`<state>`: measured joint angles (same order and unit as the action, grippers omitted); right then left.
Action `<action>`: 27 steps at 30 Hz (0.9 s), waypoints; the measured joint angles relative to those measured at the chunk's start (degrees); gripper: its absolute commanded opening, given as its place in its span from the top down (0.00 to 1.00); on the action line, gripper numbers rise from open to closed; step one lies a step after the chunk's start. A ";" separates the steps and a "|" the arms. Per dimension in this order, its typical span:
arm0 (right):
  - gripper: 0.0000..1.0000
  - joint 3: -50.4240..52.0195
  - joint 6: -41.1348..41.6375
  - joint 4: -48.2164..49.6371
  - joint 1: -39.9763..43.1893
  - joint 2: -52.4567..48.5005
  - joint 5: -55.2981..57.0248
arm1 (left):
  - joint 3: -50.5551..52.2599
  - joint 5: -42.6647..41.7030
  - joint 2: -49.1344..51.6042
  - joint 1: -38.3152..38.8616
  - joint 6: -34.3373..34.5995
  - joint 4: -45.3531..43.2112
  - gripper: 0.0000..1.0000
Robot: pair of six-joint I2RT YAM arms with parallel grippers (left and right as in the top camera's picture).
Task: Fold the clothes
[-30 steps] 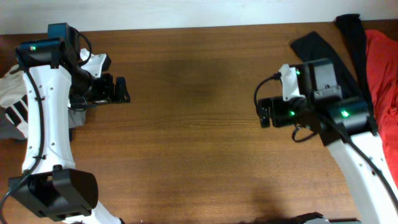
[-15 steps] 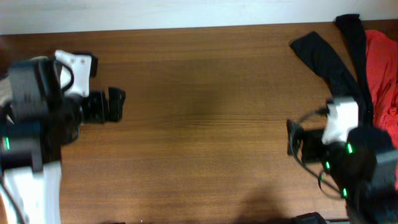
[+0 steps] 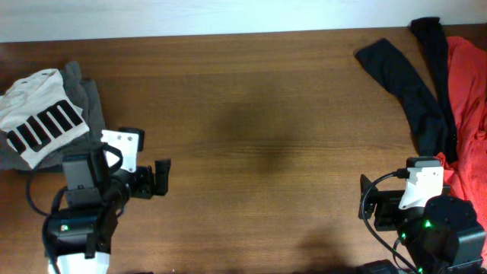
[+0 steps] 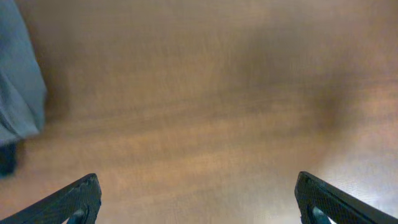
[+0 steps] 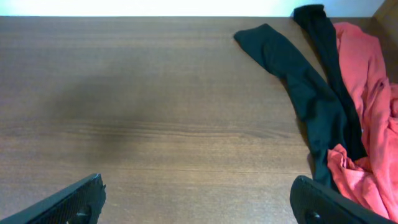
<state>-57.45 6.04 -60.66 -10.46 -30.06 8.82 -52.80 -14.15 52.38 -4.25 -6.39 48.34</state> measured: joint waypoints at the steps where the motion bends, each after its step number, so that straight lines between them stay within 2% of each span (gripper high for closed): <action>1: 0.01 0.00 -0.02 -0.02 0.00 0.02 0.00 | 0.09 0.00 0.37 0.00 0.00 0.68 0.01; 18: 0.01 0.02 -0.07 -0.11 0.00 0.00 0.24 | 0.09 0.00 6.71 0.00 0.00 1.14 0.01; 22: 0.01 4.22 -0.04 5.53 0.00 0.28 0.46 | 0.09 0.00 7.34 0.00 0.00 1.16 0.01; 27: 0.01 19.04 -0.07 18.75 0.00 6.75 0.39 | 0.09 0.00 7.43 0.00 0.00 1.14 0.01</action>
<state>-38.41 5.98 -41.91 -10.46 -23.31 9.21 -52.71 -14.15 59.81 -4.25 -6.39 49.47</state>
